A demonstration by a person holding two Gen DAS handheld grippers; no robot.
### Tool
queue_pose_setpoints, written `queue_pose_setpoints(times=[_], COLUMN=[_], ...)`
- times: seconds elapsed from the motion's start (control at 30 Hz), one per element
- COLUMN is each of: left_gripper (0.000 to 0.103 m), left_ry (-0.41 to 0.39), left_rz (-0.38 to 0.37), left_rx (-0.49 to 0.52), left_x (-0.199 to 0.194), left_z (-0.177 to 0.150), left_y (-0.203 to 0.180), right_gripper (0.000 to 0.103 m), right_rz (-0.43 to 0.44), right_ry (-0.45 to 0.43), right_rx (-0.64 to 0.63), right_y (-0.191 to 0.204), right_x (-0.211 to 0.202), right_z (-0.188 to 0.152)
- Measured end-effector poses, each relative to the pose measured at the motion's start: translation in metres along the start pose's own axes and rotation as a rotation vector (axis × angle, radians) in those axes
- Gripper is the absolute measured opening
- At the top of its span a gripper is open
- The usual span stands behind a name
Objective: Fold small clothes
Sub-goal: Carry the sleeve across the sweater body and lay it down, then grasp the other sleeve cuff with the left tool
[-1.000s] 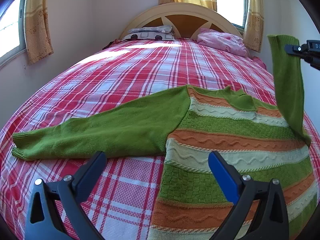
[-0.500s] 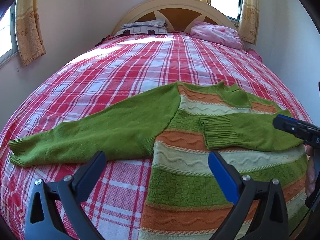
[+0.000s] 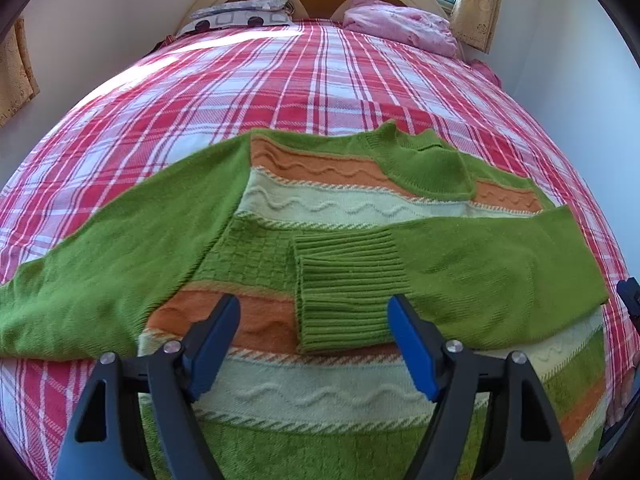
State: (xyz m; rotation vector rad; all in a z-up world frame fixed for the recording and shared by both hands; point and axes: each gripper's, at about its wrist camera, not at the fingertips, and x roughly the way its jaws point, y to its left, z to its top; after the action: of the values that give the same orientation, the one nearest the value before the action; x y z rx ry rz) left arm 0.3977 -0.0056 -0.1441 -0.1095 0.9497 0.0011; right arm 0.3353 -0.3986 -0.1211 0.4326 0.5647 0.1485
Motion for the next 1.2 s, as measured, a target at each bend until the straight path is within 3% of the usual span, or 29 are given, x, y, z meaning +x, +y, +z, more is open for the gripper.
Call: queue_pose_setpoints(times=[0.1,0.23,0.27,0.37,0.5,0.6,0.8,0.9,1.0,1.13,1.2], left_gripper=[0.067,0.014,0.007,0.007,0.006,0.006,0.006,0.008,0.012,0.013,0.014], left_ry=[0.011,-0.045,-0.055,-0.076,-0.122,-0.142,-0.083,-0.070,-0.083,-0.090,-0.090], left_rz=[-0.001,-0.012,-0.014,-0.008,-0.050,-0.030,-0.007,0.008,0.030,0.051,0.038], left_rx=[-0.011,0.031,0.049,0.087,0.043,0.038,0.015,0.013,0.021,0.032,0.012], left_x=[0.011,0.004,0.002,-0.007,-0.029,-0.037,-0.012,0.000,-0.001,-0.003,-0.003], left_z=[-0.001,-0.003,-0.002,-0.001,0.009,0.011,0.000,-0.007,-0.011,-0.015,-0.017], left_y=[-0.004,-0.014,-0.017,-0.022,-0.006,0.005,0.016,0.016,0.013,0.013,0.018], right_gripper=[0.066,0.066,0.066,0.067,0.067,0.068,0.068,0.068,0.068,0.068,0.069], right_rz=[0.003,0.000,0.002,-0.001,-0.007,-0.010,0.002,0.067,0.106,-0.024,-0.045], right_ry=[-0.012,-0.008,-0.012,-0.027,-0.020,-0.002,0.038,0.056,0.164,0.399,0.394], right_rx=[-0.004,-0.040,-0.034,0.000,0.017,0.000,-0.042,-0.161,-0.267,-0.274,-0.305], right_y=[0.000,0.007,0.006,-0.002,-0.005,-0.002,0.006,0.038,0.071,0.076,0.078], right_x=[-0.001,0.000,-0.001,-0.004,-0.002,0.002,0.009,0.013,0.037,0.090,0.087], right_z=[-0.002,-0.006,-0.006,-0.006,-0.007,-0.008,-0.008,0.002,0.004,-0.016,-0.025])
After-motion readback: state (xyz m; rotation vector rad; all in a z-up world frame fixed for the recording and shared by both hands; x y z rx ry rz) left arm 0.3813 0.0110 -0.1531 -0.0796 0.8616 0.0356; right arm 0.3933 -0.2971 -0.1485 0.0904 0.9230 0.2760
